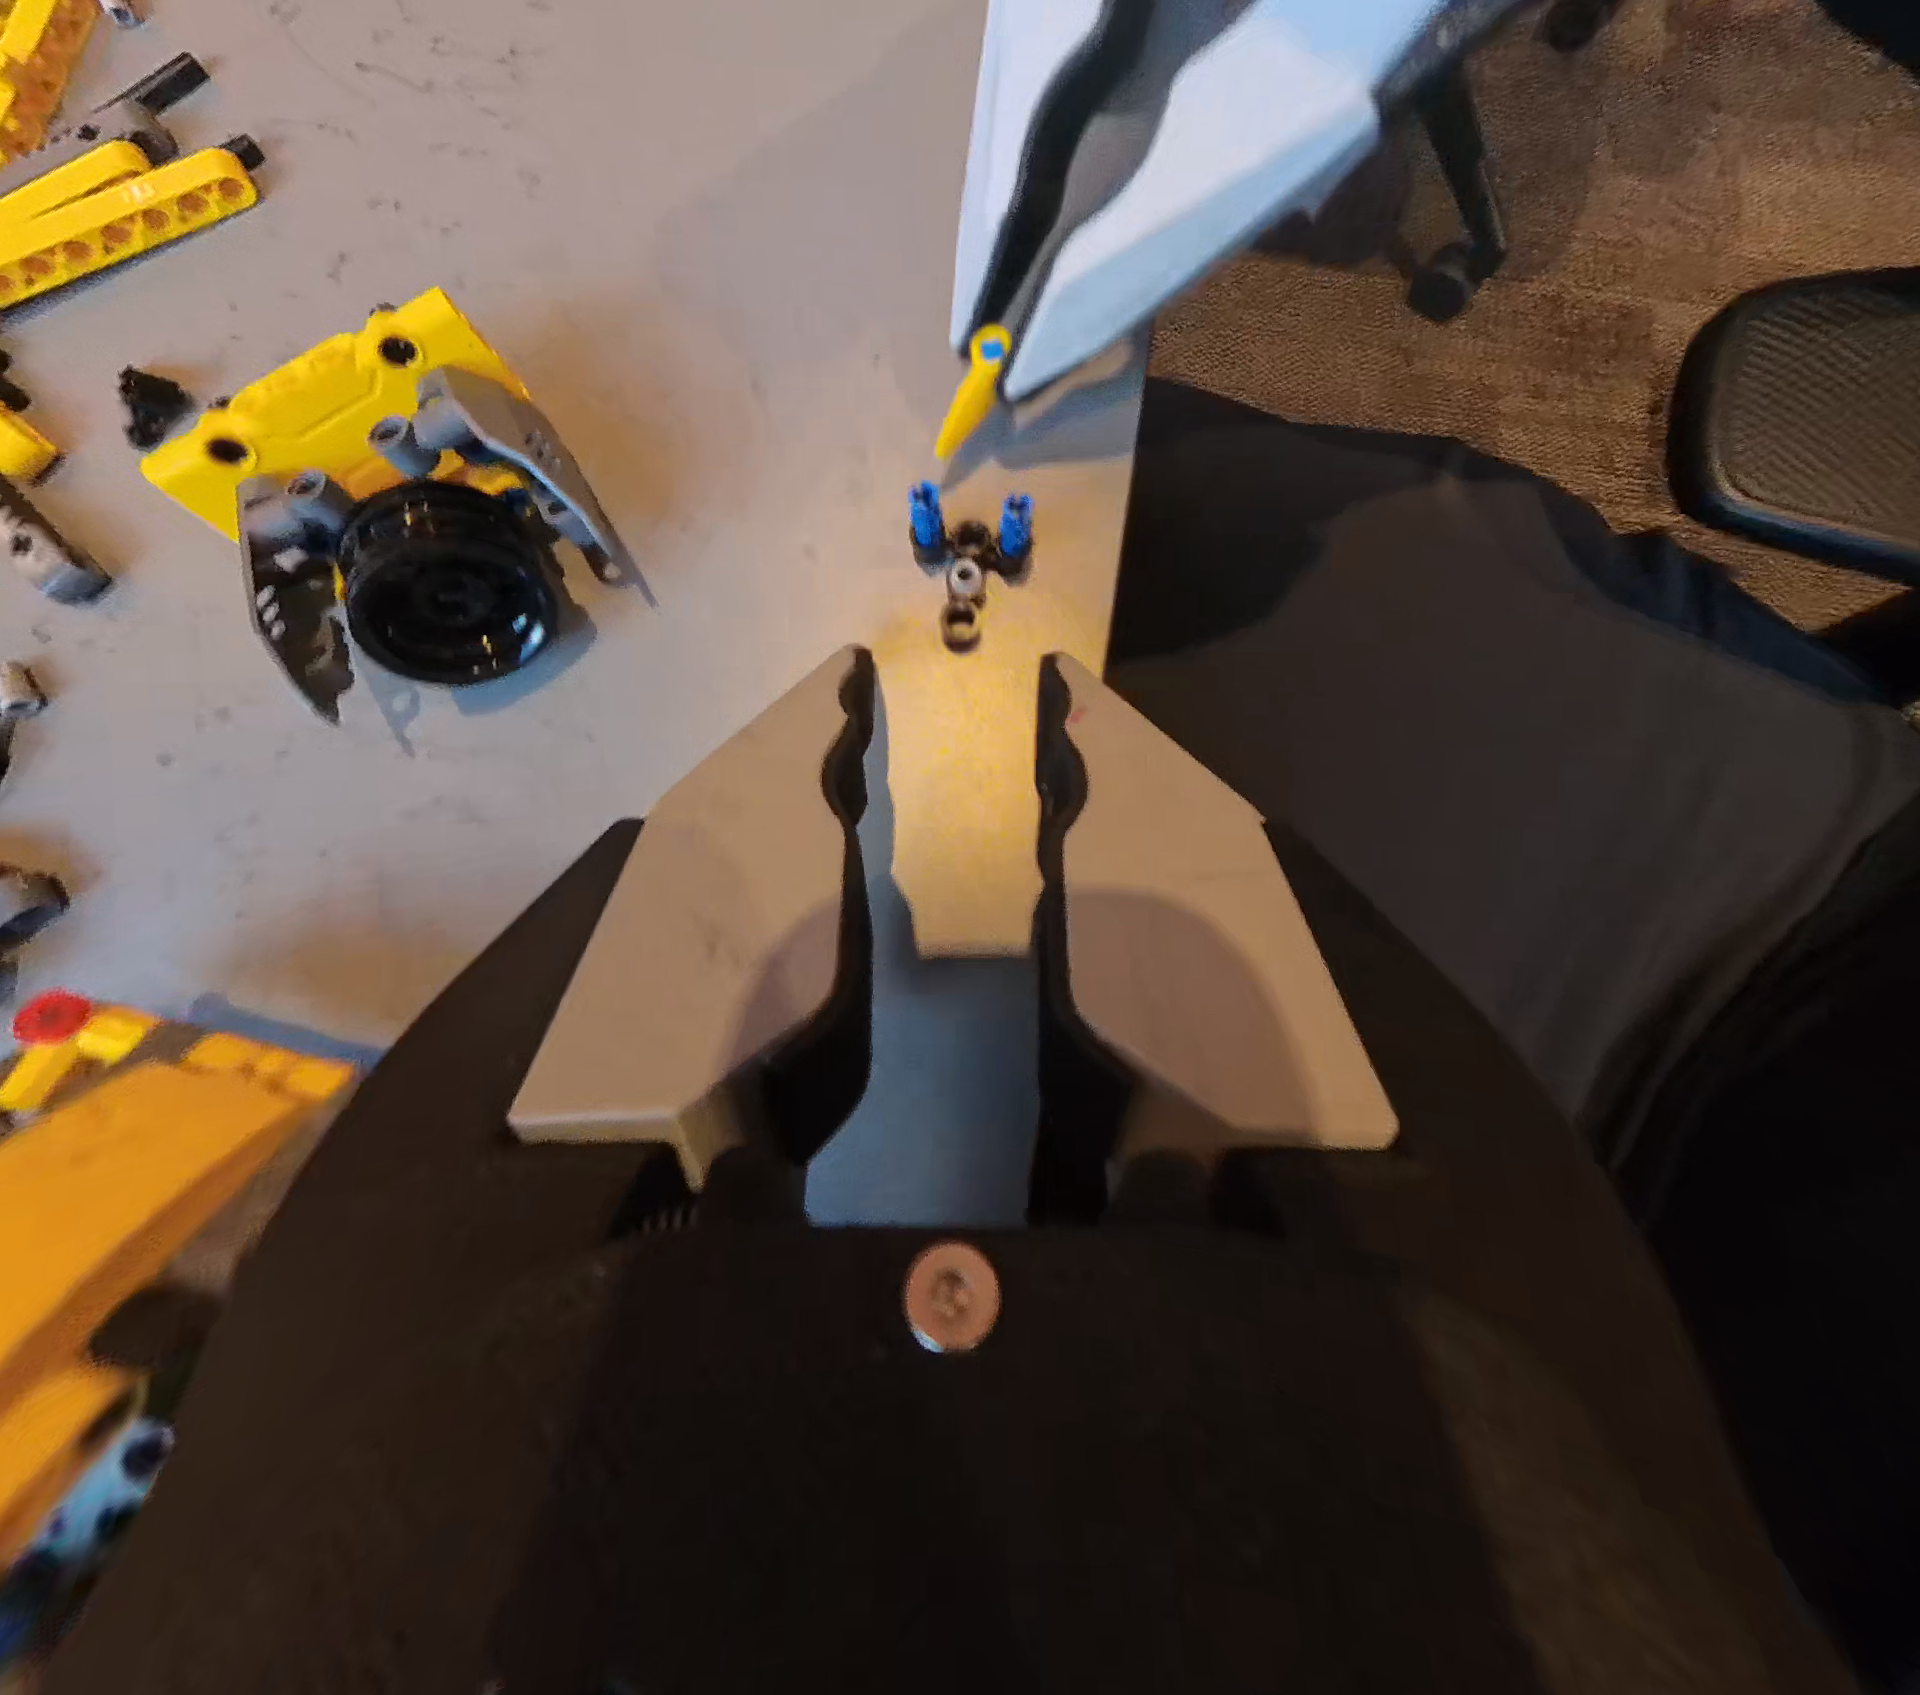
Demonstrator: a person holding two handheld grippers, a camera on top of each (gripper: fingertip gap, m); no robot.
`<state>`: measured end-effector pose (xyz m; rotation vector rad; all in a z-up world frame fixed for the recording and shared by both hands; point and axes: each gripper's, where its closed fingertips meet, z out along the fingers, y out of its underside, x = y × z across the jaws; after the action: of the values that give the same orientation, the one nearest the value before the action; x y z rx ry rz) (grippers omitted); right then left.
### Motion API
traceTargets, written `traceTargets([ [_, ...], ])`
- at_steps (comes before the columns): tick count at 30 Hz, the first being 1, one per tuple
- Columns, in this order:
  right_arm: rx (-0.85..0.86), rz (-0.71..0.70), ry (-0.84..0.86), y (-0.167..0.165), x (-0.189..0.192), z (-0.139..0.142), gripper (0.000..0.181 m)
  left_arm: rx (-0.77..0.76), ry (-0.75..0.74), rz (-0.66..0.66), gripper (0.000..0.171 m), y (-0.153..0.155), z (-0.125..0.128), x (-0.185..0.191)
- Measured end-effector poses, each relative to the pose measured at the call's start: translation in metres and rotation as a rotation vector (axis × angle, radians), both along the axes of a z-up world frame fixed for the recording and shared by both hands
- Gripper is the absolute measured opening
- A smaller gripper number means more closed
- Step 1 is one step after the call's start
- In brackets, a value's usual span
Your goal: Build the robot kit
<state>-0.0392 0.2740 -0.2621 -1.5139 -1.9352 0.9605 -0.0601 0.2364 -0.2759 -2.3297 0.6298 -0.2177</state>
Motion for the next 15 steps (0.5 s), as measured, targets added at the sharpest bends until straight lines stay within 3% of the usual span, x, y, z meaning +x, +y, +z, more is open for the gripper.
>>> traceTargets([
  [3, 0.008, -0.007, 0.029, 0.002, 0.006, 0.004, 0.007, 0.059, 0.038, 0.043, 0.031, -0.019, 0.004, -0.009],
  [6, 0.016, 0.021, 0.042, -0.002, 0.011, 0.007, 0.007, 0.078, -0.03, 0.065, 0.031, -0.046, 0.011, -0.011],
  [10, -0.028, 0.131, 0.084, -0.02, 0.01, 0.018, 0.007, 0.076, -0.039, 0.057, 0.017, -0.074, 0.01, -0.019],
  [11, -0.034, 0.158, 0.093, -0.024, 0.009, 0.021, 0.007, 0.081, -0.039, 0.026, 0.001, -0.078, 0.011, -0.017],
  [15, 0.01, 0.263, 0.122, -0.036, 0.0, 0.033, 0.007, 0.065, -0.088, -0.008, 0.0, -0.073, 0.019, -0.008],
])
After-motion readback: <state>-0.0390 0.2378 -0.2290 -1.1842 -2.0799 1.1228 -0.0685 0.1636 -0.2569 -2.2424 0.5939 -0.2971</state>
